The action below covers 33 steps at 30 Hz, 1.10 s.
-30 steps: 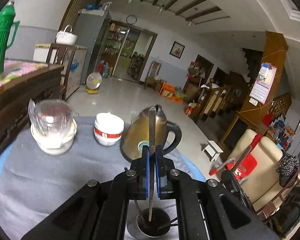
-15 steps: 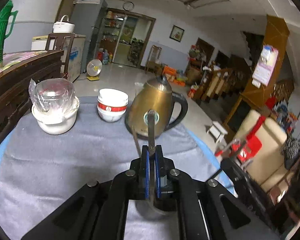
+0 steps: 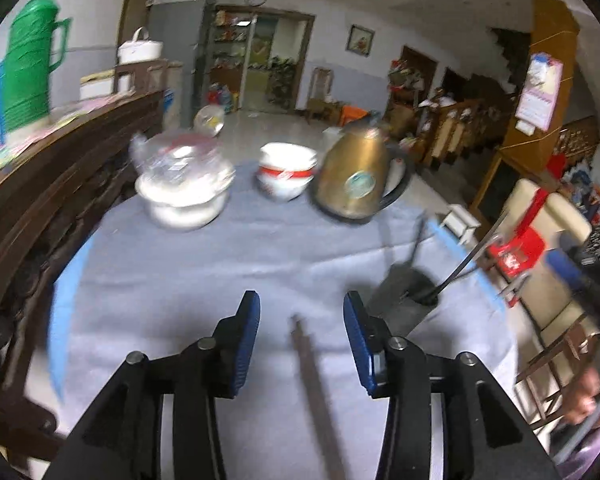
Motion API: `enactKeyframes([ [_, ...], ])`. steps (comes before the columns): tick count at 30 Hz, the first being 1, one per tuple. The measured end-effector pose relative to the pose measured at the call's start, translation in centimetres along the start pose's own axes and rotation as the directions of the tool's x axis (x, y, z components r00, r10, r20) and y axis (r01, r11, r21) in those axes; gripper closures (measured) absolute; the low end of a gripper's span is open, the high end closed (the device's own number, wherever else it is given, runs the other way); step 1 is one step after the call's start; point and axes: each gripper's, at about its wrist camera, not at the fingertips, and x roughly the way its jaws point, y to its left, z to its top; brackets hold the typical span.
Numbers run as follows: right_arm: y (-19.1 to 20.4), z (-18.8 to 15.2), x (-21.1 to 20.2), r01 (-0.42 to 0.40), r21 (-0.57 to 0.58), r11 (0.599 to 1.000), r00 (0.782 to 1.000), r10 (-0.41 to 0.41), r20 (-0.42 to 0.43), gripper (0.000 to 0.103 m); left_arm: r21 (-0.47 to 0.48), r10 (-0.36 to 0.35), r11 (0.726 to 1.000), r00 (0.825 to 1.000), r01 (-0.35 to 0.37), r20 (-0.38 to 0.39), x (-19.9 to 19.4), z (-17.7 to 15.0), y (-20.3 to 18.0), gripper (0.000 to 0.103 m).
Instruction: Organize utensils
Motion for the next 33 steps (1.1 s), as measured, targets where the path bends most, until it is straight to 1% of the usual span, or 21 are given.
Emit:
enactKeyframes([
  [1, 0.1, -0.4, -0.7, -0.015, 0.007, 1.000, 1.000, 0.015, -0.003, 0.043, -0.014, 0.013, 1.000, 1.000, -0.013, -0.025, 0.1, -0.9, 1.0, 0.059],
  [2, 0.2, -0.8, -1.4, -0.030, 0.017, 0.999, 1.000, 0.030, 0.001, 0.055, -0.023, 0.020, 1.000, 0.999, -0.021, -0.045, 0.3, -1.6, 1.7, 0.059],
  [4, 0.6, -2.1, -2.4, -0.054, 0.021, 0.998, 0.998, 0.054, -0.017, 0.064, -0.036, 0.027, 0.999, 0.993, -0.032, -0.111, 1.3, -3.3, 2.9, 0.059],
  [7, 1.6, -4.3, -2.4, -0.083, -0.001, 0.997, 0.993, 0.082, -0.087, 0.065, -0.068, 0.012, 0.997, 0.984, -0.025, -0.180, 2.8, -5.5, 4.0, 0.059],
  [9, 2.5, -6.3, -0.8, -0.073, -0.043, 0.996, 0.983, 0.065, -0.173, 0.067, -0.090, -0.003, 0.996, 0.975, -0.017, -0.221, 3.8, -6.9, 4.4, 0.059],
  [10, 2.6, -7.1, 0.2, -0.061, -0.052, 0.997, 0.976, 0.048, -0.213, 0.070, -0.103, -0.007, 0.995, 0.971, -0.018, -0.240, 4.4, -7.6, 4.6, 0.059],
  [11, 2.7, -8.3, 2.0, -0.056, -0.049, 0.997, 0.959, 0.040, -0.281, 0.075, -0.109, -0.011, 0.994, 0.968, -0.017, -0.251, 4.7, -7.9, 4.7, 0.059],
  [12, 2.5, -9.2, 3.5, -0.052, -0.038, 0.998, 0.942, 0.036, -0.334, 0.077, -0.112, -0.017, 0.994, 0.964, -0.013, -0.267, 5.1, -8.3, 4.7, 0.059],
  [13, 2.3, -10.5, 5.7, -0.034, -0.026, 0.999, 0.917, 0.021, -0.398, 0.081, -0.109, -0.021, 0.994, 0.959, -0.010, -0.282, 5.5, -8.7, 4.6, 0.059],
  [14, 2.3, -11.3, 7.0, -0.031, -0.025, 0.999, 0.903, 0.017, -0.430, 0.082, -0.104, -0.024, 0.995, 0.957, -0.007, -0.289, 5.6, -8.7, 4.4, 0.059],
  [17, 3.0, -14.0, 11.5, -0.045, -0.041, 0.998, 0.843, 0.016, -0.538, 0.084, -0.090, -0.023, 0.996, 0.956, -0.004, -0.292, 5.8, -9.0, 4.4, 0.059],
  [19, 3.0, -15.2, 13.6, -0.044, -0.028, 0.999, 0.815, 0.020, -0.579, 0.085, -0.097, -0.031, 0.995, 0.953, 0.002, -0.300, 5.9, -9.2, 4.8, 0.059],
  [22, 3.2, -16.3, 16.1, -0.038, -0.014, 0.999, 0.787, 0.021, -0.617, 0.086, -0.116, -0.054, 0.993, 0.948, 0.018, -0.315, 6.3, -9.3, 5.2, 0.059],
  [24, 3.4, -16.7, 17.0, -0.037, 0.000, 0.999, 0.775, 0.029, -0.631, 0.085, -0.115, -0.064, 0.993, 0.944, 0.028, -0.323, 6.7, -9.3, 5.3, 0.059],
  [28, 3.9, -17.4, 18.6, -0.011, -0.011, 1.000, 0.753, 0.001, -0.658, 0.086, -0.112, -0.078, 0.993, 0.939, 0.042, -0.336, 7.3, -9.2, 5.1, 0.059],
  [29, 4.0, -17.5, 18.8, -0.009, -0.011, 1.000, 0.756, -0.001, -0.655, 0.086, -0.118, -0.083, 0.992, 0.938, 0.045, -0.337, 7.5, -9.1, 5.1, 0.059],
  [32, 4.2, -17.4, 19.2, -0.003, -0.020, 1.000, 0.755, -0.011, -0.656, 0.086, -0.131, -0.095, 0.990, 0.935, 0.053, -0.341, 8.1, -8.7, 5.3, 0.059],
  [33, 4.4, -17.4, 19.1, 0.002, -0.032, 0.999, 0.760, -0.022, -0.650, 0.086, -0.135, -0.099, 0.989, 0.933, 0.055, -0.345, 8.3, -8.6, 5.3, 0.059],
])
